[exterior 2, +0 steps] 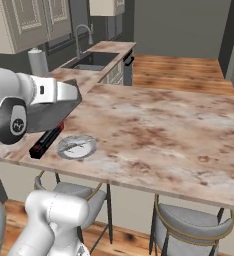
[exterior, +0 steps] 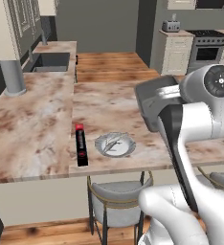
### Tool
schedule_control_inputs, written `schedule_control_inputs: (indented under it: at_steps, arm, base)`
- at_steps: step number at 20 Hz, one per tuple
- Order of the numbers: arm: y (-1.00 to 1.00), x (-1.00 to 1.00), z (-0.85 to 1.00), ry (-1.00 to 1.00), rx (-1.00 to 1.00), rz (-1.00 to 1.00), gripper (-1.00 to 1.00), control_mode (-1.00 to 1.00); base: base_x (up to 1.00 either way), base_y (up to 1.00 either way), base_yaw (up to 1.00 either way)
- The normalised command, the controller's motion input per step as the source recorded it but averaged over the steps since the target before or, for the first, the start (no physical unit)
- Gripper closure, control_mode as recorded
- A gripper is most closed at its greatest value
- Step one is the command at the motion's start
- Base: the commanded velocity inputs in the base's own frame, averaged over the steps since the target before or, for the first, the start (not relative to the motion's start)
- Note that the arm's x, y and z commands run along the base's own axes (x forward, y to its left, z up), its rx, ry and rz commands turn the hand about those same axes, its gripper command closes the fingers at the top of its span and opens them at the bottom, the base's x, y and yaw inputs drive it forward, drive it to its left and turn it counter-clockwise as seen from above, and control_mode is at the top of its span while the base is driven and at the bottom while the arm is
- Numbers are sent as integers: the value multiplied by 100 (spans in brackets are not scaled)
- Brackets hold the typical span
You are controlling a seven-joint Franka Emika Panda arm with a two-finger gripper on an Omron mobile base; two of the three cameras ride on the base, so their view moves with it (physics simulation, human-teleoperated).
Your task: Retrieve the tupperware and aluminum foil from the cabinet and place them on the dining counter near the plate with fishs to prepare for storing leftovers.
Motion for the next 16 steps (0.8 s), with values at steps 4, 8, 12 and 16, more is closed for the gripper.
schedule_control_inputs:
  at_steps: [4, 8, 12, 16]
  arm:
    - [-11, 73, -47, -3, 8, -1, 100, -100]
    - [-30, 80, -62, 0, 2, -12, 100, -100]
    - [-43, 74, -54, 19, 0, -16, 100, -100]
    - [-29, 54, -54, 18, 0, -6, 100, -100]
  base:
    - [0, 0, 0]
    - [0, 0, 0]
    - [0, 0, 0]
    - [0, 0, 0]
